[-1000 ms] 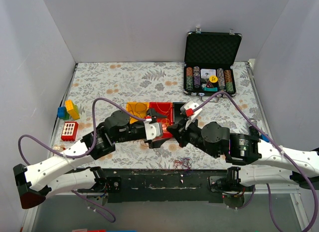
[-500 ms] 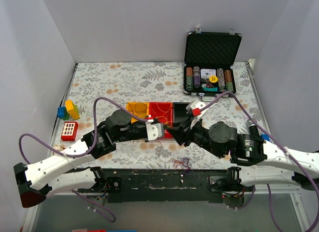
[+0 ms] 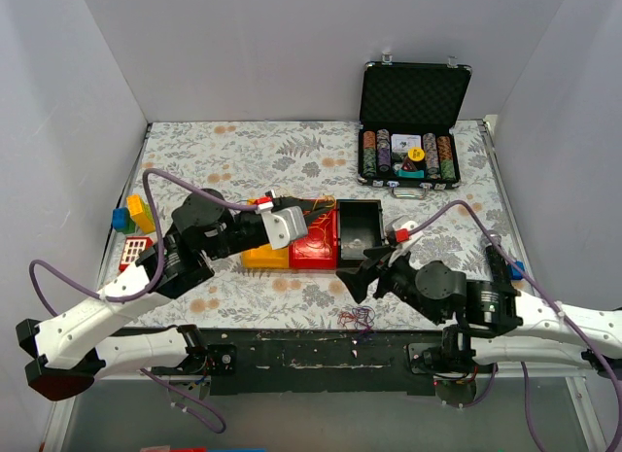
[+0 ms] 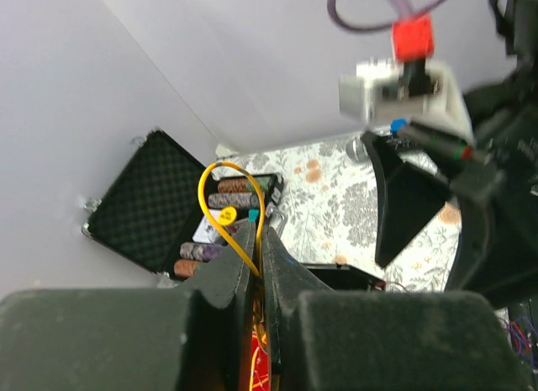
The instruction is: Untangle the cables
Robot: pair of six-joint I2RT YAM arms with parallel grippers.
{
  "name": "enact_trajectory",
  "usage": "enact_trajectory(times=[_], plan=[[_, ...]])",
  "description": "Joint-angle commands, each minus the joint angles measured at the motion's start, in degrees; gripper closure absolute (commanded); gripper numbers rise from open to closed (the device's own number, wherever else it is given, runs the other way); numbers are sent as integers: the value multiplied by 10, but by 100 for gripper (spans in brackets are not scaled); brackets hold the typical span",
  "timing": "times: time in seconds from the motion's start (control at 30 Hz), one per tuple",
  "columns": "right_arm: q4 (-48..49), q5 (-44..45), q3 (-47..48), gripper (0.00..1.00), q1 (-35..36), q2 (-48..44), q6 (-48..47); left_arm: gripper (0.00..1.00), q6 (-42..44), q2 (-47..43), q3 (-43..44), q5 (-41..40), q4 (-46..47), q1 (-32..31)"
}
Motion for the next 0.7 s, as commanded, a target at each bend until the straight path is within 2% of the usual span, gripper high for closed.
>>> enact_trajectory(times=[0.0, 0.17, 0.27, 0.53, 0.67], plan=[[96, 25, -4, 13, 3, 22, -20, 99, 1, 1, 37, 21, -14, 0], [179, 109, 6, 11, 0, 56, -107, 97, 2, 8, 63, 36, -25, 0], [224, 117, 8, 10, -14, 60, -143, 95, 8, 13, 76, 42, -32, 0], [248, 14, 18, 11, -66, 85, -124, 93, 1, 17, 97, 68, -43, 0], [282, -34, 14, 11, -76, 109, -107, 88, 1, 13, 103, 95, -45, 0]])
